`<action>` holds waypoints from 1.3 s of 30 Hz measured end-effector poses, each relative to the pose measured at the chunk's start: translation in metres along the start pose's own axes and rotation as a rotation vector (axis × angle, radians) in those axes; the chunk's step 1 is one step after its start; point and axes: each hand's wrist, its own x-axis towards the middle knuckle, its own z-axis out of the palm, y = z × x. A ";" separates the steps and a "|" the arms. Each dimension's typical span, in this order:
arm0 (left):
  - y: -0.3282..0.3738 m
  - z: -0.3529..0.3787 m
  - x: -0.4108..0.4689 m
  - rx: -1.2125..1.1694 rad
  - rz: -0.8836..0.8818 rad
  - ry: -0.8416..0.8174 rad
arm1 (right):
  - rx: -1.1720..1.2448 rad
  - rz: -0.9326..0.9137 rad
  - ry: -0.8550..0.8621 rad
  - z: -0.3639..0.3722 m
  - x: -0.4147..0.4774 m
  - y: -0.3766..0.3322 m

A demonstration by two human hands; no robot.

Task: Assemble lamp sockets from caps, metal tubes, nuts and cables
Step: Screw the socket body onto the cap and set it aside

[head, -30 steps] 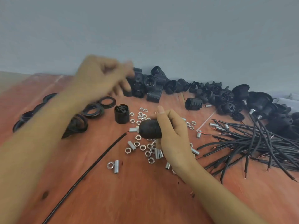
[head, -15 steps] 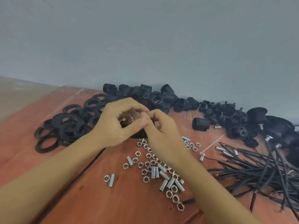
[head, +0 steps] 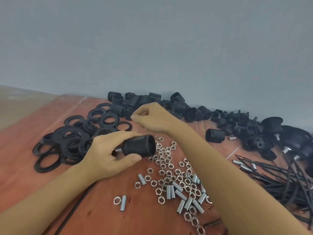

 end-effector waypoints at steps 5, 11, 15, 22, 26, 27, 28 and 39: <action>0.002 -0.001 -0.005 -0.039 0.014 -0.009 | -0.365 0.011 -0.212 0.034 0.036 -0.019; 0.001 -0.004 -0.004 -0.051 -0.015 0.018 | -0.417 0.051 -0.292 0.037 0.039 -0.021; 0.006 -0.001 -0.004 -0.082 -0.014 0.007 | -0.416 0.060 -0.287 0.037 0.033 -0.020; 0.008 -0.001 -0.003 -0.059 -0.037 0.023 | -0.183 -0.113 0.043 0.014 0.011 -0.026; 0.010 0.000 -0.003 -0.027 -0.078 0.026 | 0.255 -0.097 0.276 0.003 -0.025 -0.009; 0.011 0.000 -0.003 -0.020 -0.089 0.017 | 0.330 -0.094 0.332 0.003 -0.037 -0.002; 0.012 0.000 -0.003 -0.014 -0.098 0.006 | 0.391 -0.080 0.382 0.002 -0.049 0.007; 0.022 0.005 -0.003 0.024 -0.057 -0.043 | 0.837 0.046 0.490 0.021 -0.123 0.043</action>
